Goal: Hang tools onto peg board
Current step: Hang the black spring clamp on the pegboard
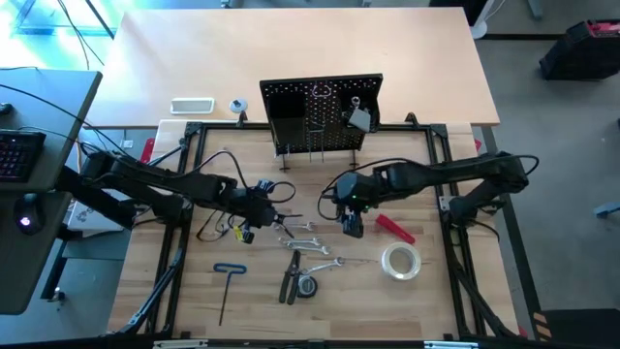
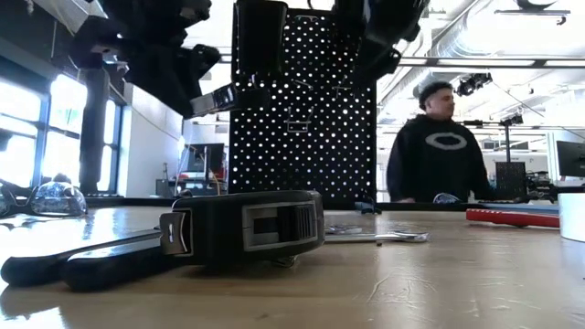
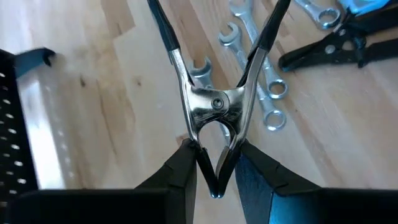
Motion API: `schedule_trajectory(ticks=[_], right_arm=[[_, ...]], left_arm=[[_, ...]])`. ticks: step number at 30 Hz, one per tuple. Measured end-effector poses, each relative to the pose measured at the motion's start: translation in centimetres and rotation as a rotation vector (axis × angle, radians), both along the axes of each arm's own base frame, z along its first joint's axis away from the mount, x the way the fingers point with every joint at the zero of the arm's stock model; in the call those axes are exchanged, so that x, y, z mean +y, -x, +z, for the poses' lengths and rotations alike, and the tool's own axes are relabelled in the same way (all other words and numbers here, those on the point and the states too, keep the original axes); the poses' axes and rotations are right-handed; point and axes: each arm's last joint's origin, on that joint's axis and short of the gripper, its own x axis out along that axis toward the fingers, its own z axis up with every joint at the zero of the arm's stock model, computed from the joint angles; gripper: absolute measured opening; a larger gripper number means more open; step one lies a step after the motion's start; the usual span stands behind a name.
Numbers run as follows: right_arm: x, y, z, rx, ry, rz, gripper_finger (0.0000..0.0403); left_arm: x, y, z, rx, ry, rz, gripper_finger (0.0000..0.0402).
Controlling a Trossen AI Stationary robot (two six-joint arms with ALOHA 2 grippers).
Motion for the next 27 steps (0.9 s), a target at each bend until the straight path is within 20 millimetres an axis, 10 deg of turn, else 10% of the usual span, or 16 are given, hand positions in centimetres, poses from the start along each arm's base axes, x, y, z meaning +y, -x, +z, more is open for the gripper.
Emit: schedule_trajectory(ticks=[18,27], right_arm=[[1.1,-3.4,-6.0,0.125,0.235,0.062,0.0250],[5.5,-0.9,-1.7,-0.036,0.203,-0.009,0.0250]], left_arm=[[1.3,0.1,0.0,0.040,-0.219,-0.083,0.0074],[1.4,0.3,-0.1,0.070,-0.247,-0.051,0.0074]])
